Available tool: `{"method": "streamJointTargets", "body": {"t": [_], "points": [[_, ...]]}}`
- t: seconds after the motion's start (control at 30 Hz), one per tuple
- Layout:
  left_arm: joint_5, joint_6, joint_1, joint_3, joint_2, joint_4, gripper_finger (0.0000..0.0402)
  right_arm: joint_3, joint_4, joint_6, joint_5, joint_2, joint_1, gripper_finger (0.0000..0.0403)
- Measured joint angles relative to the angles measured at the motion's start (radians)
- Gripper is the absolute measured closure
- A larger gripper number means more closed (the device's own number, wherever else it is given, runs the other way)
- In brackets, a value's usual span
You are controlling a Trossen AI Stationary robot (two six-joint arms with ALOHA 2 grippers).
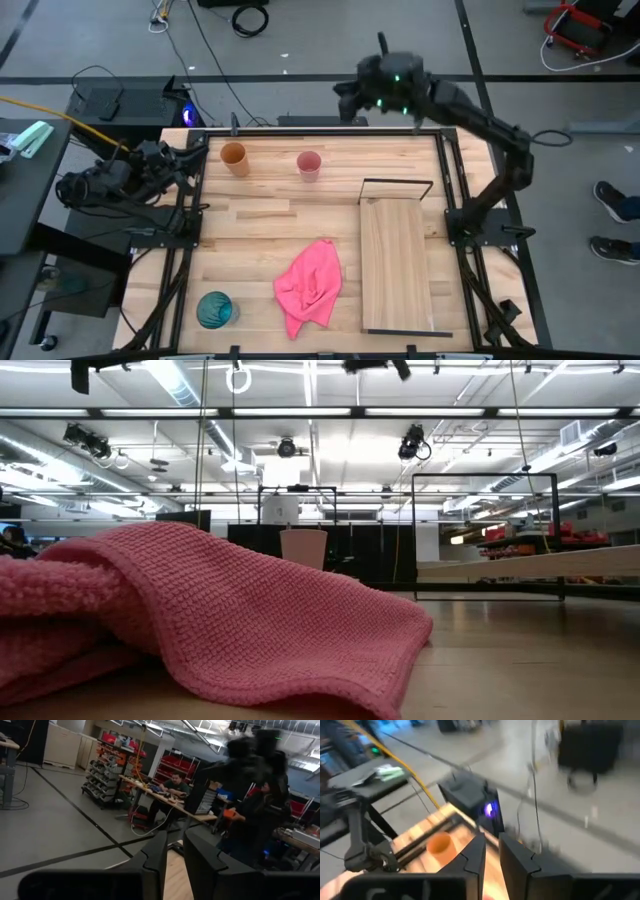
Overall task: Stack small to large cups/mugs on shelf
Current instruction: Put the pink cup on the shelf
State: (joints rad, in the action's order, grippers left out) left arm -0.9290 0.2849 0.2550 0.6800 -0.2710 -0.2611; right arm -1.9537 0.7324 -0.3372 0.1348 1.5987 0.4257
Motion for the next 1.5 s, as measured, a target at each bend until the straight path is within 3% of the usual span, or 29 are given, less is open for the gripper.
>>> {"method": "streamJointTargets", "body": {"t": [0.23, 0.4, 0.93, 1.13, 1.5], "points": [[-0.002, 0.000, -0.001, 0.000, 0.003, 0.001, 0.0327, -0.101, 0.231, -0.161, -0.343, 0.135, 0.187, 0.0341], [-0.002, -0.004, -0.001, 0.000, 0.003, -0.001, 0.0333, -0.102, 0.229, -0.161, -0.423, 0.235, 0.182, 0.0341], [-0.002, 0.105, -0.001, 0.000, 0.003, -0.134, 0.0333, -0.102, 0.320, -0.105, -0.368, 0.438, 0.052, 0.0341], [-0.002, 0.105, -0.001, 0.000, 0.003, -0.144, 0.0333, -0.102, 0.382, -0.097, -0.286, 0.507, 0.042, 0.0341], [-0.002, 0.106, -0.001, 0.000, 0.003, -0.162, 0.0330, -0.102, 0.364, -0.101, -0.288, 0.600, 0.042, 0.0341]]}}
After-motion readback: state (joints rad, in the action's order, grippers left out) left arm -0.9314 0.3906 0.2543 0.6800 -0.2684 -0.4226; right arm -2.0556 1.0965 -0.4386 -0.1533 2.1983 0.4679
